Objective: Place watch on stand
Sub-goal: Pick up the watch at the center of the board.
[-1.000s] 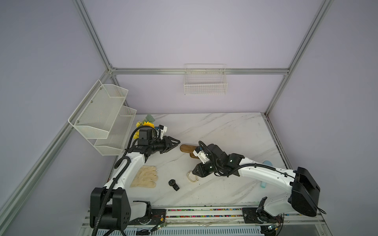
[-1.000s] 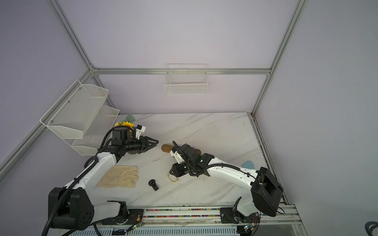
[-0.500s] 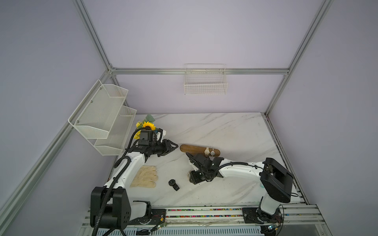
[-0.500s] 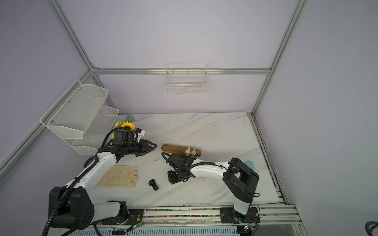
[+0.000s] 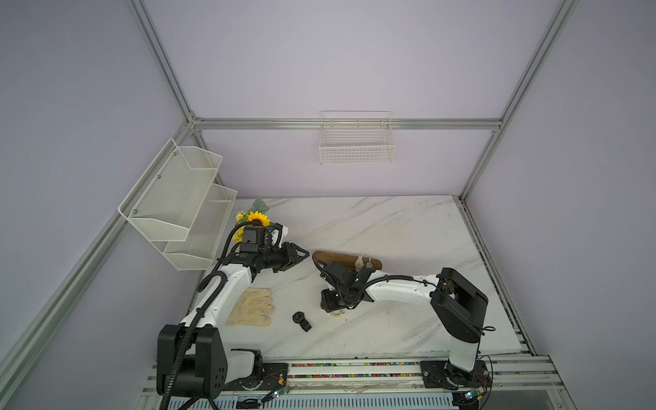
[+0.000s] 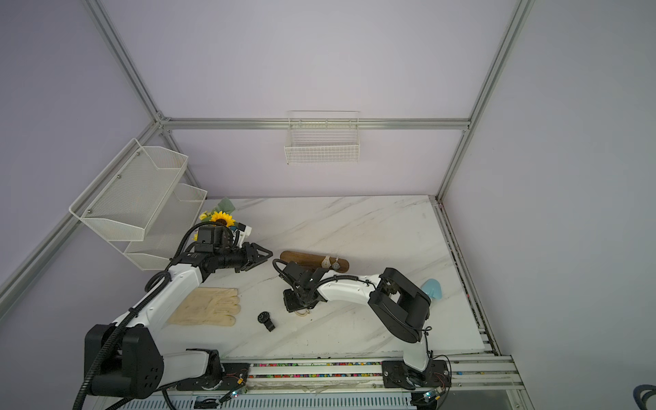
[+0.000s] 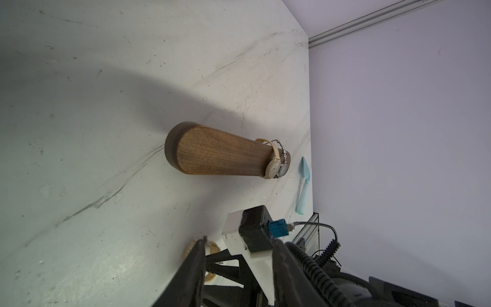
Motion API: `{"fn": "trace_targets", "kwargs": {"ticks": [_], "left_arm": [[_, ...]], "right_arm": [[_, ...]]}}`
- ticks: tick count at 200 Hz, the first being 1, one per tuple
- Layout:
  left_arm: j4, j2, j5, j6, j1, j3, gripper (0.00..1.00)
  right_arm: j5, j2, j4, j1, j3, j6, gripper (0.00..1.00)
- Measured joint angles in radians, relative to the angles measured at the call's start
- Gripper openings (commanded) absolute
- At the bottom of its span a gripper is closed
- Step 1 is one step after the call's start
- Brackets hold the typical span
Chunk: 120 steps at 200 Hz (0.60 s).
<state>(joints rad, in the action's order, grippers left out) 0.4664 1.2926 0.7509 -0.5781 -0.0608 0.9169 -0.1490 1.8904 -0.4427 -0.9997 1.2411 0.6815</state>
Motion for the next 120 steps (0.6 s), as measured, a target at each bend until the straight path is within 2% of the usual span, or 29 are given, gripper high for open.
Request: {"fn": "trace_targets", "kwargs": {"ticks": [48,120], "left_arm": [[0.002,0.004,0.0,0.001,0.002,0.0,0.41],[0.006,0.005,0.002,0.023,0.003,0.0,0.41]], "right_arm": [[0.007,0.034,-0.005,0.025,0.026,0.01,0.37],[0.022,0.081,-0.024,0.053,0.063,0.002,0.27]]}}
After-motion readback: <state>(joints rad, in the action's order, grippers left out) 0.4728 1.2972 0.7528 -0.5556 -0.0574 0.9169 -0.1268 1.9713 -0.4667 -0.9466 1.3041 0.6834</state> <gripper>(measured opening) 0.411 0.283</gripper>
